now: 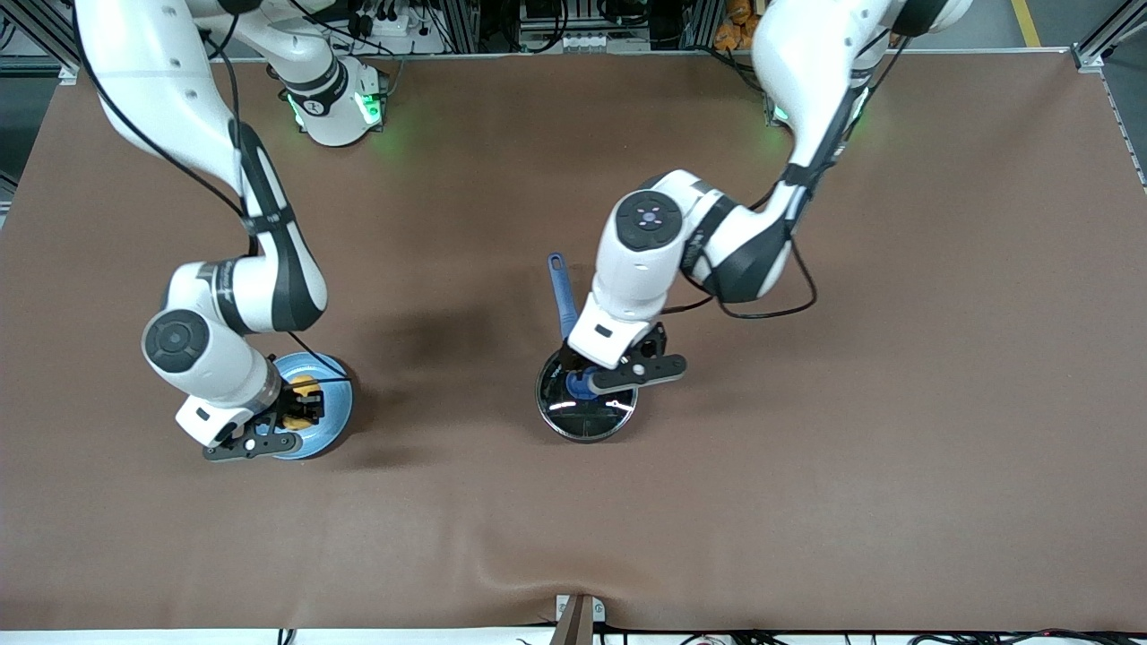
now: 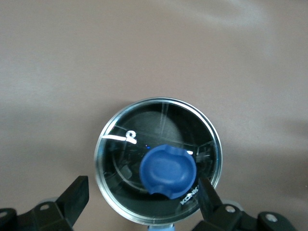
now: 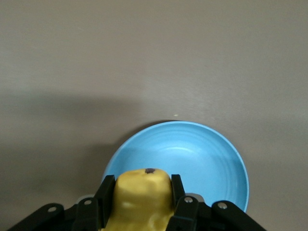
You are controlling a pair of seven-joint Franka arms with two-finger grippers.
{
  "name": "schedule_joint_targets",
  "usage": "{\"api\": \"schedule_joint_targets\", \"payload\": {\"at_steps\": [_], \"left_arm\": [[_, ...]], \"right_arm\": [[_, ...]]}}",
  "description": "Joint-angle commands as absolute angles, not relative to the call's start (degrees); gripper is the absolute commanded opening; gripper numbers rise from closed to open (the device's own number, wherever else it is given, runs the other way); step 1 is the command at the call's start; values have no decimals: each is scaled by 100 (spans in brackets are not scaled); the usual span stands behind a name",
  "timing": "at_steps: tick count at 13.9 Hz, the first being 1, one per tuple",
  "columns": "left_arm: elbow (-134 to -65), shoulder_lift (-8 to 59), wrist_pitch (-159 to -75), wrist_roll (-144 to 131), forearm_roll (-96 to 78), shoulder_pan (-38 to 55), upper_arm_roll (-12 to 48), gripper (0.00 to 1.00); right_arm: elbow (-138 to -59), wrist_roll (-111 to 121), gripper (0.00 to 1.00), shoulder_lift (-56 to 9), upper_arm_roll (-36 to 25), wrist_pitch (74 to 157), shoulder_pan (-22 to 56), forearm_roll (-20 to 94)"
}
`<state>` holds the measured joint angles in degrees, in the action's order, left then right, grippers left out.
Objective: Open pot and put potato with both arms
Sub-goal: 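Grasp the potato with the right gripper while the left gripper reaches the lid knob, then lift the potato with the right gripper while the left gripper grips the knob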
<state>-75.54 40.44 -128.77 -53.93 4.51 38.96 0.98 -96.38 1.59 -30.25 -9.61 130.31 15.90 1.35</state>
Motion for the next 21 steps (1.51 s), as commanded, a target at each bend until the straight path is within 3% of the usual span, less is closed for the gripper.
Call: {"api": "schedule_joint_targets", "payload": {"at_steps": [1, 12, 16, 17, 18, 19, 21], "left_arm": [[-7321, 4341, -13165, -5511, 606, 4034, -26, 100], [-7304, 4904, -13877, -5502, 606, 4060, -79, 100], [-7304, 4931, -13913, -5511, 606, 4192, -220, 100], [-7304, 4913, -13913, -5650, 606, 4192, -220, 94], [-7304, 4904, -13913, -5817, 606, 4192, -220, 64], [-7304, 4878, -13913, -5871, 606, 4192, -220, 45], [-7321, 4826, -13904, -5993, 580, 4184, -211, 31]], "right_arm": [[-9449, -69, 1, -2760, -940, 12648, 1757, 438], [-8754, -1906, 0, -2566, -941, 12559, 2909, 492], [-8491, -2232, 0, -2610, -949, 12560, 3059, 1053], [-8464, -2232, 0, -2610, -949, 12568, 3059, 1159], [-8464, -2232, 0, -2610, -949, 12568, 3059, 1291], [-8464, -2232, 0, -2610, -949, 12577, 3067, 1431], [-8455, -2250, 0, -2619, -941, 12603, 3076, 1582]]}}
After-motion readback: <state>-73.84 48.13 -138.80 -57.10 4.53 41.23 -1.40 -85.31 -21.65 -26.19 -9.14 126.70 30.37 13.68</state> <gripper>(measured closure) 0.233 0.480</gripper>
